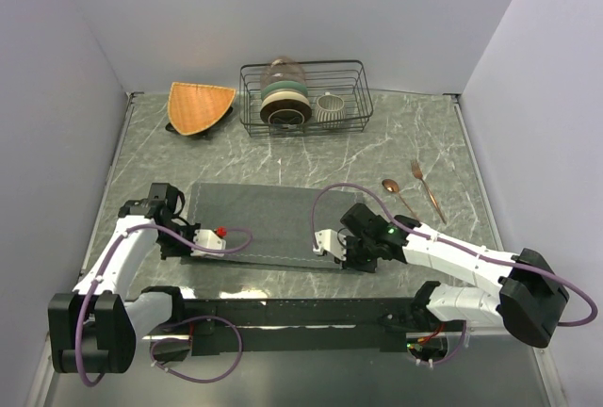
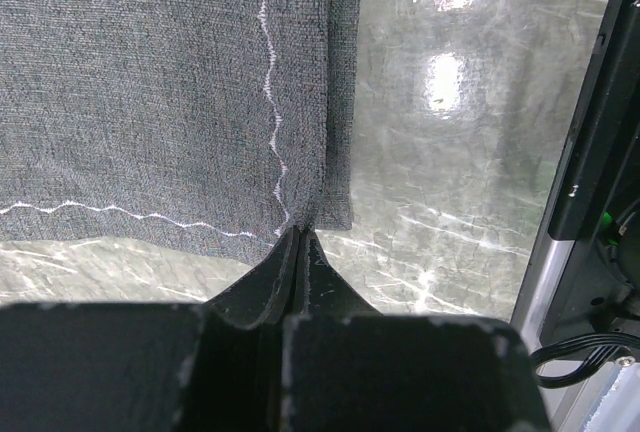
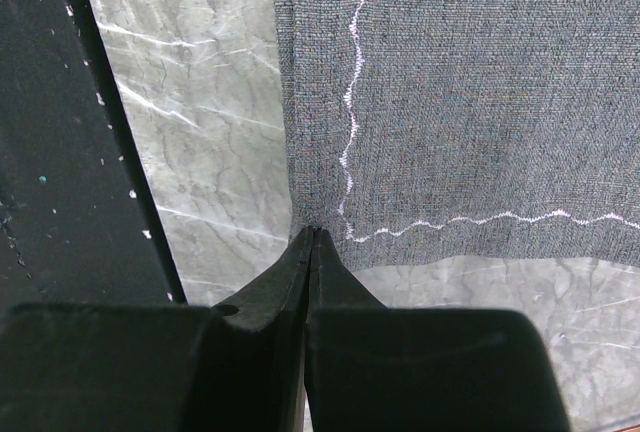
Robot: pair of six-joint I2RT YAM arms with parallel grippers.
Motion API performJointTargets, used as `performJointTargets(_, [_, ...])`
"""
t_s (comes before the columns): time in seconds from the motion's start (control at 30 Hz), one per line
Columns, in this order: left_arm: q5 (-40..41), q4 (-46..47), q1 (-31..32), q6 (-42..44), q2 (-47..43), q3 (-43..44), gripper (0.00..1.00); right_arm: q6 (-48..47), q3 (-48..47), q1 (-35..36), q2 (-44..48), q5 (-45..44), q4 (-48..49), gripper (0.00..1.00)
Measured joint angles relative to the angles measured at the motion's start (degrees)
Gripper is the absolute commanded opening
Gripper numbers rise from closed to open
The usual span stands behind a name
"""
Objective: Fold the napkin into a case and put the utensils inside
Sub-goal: Smooth out the rectangle-folded napkin at the center of the board.
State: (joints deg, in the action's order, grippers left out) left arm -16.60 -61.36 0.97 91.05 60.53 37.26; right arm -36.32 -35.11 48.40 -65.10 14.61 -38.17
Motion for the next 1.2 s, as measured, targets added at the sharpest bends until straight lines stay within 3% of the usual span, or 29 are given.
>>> performJointTargets(0.43, [0.1, -0.6, 0.0, 0.9, 1.6, 0.0, 0.01, -1.1, 0.0, -0.1, -2.6, 1.4, -0.2, 0.0])
performJointTargets(0.5, [0.3, -0.8, 0.0, 1.2, 1.9, 0.0, 0.07, -1.3, 0.0, -0.1, -2.8, 1.5, -0.4, 0.0])
performJointTargets(0.53, [0.3, -0.9, 0.1, 1.2, 2.1, 0.0, 0.18, -1.3, 0.0, -0.1, -2.9, 1.6, -0.4, 0.11])
performJointTargets(0.6, [0.5, -1.1, 0.3, 1.4, 2.3, 0.0, 0.29, -1.6, -0.1, -0.1, -3.3, 1.6, -0.5, 0.29])
performJointTargets(0.63, [0.7, -1.3, 0.3, 1.4, 2.3, 0.0, 0.32, -1.6, -0.2, -0.1, -3.6, 1.7, -0.7, 0.46])
performJointTargets(0.73, [1.2, -1.9, 0.3, 1.1, 2.3, 0.3, 0.38, -1.0, -0.9, -0.1, -3.8, 2.0, -2.0, 0.62])
performJointTargets(0.87, [0.8, -3.5, -0.2, -1.9, 4.1, 4.3, 0.38, 0.6, -3.6, -1.7, -2.1, 3.2, -4.5, 0.65])
performJointTargets(1.0, [-4.4, -5.1, -4.2, -9.3, 10.8, 15.4, 0.42, 5.1, -10.2, -9.1, -0.2, 5.0, -5.7, 0.66])
performJointTargets(1.07, [-8.7, -3.9, -5.7, -16.5, 14.6, 21.2, 0.54, 8.0, -13.9, -13.5, -1.1, 5.7, -5.5, 0.73])
performJointTargets(1.1, [-11.5, -3.5, -6.1, -20.7, 16.6, 24.3, 0.62, 10.2, -16.8, -16.0, -2.6, 6.8, -5.6, 0.85])
performJointTargets(1.13, [-14.1, -2.5, -6.3, -25.1, 18.2, 26.7, 0.99, 12.2, -19.2, -17.7, -4.3, 8.0, -5.5, 1.0])
performJointTargets(1.2, [-21.3, -0.5, -6.6, -34.1, 21.1, 30.8, 0.99, 16.7, -24.2, -20.5, -8.0, 10.7, -4.9, 1.0])
